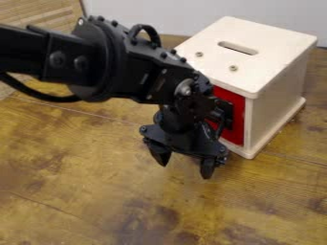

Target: Close the drawer

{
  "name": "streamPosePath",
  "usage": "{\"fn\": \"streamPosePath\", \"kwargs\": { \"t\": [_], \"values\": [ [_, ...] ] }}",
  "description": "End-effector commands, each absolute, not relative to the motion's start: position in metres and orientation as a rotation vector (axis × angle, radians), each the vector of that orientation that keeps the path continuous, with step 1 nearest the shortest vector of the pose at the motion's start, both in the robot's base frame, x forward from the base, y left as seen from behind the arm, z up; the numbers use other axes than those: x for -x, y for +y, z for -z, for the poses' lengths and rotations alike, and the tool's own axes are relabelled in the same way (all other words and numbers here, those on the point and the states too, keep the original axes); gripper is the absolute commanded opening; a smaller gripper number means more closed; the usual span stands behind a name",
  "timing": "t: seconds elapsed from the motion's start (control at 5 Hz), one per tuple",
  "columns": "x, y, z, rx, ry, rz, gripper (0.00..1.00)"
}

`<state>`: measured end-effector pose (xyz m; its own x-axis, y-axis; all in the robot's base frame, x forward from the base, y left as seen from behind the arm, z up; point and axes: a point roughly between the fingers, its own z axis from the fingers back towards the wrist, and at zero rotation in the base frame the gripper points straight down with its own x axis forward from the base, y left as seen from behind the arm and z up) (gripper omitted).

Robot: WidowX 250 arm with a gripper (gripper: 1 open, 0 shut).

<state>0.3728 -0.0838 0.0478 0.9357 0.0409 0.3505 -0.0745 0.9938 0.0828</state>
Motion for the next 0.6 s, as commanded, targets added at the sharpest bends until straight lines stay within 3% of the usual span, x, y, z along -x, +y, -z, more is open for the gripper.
{"fn": "streamPosePath", "kwargs": {
  "t": [0.0, 0.4],
  "values": [
    [-0.3725, -0.0966, -0.0671, -0.082, -0.415, -0.022, 1.00],
    [-0.3724, -0.0966, -0.0639, -0.091, -0.412, -0.018, 1.00]
  ]
}}
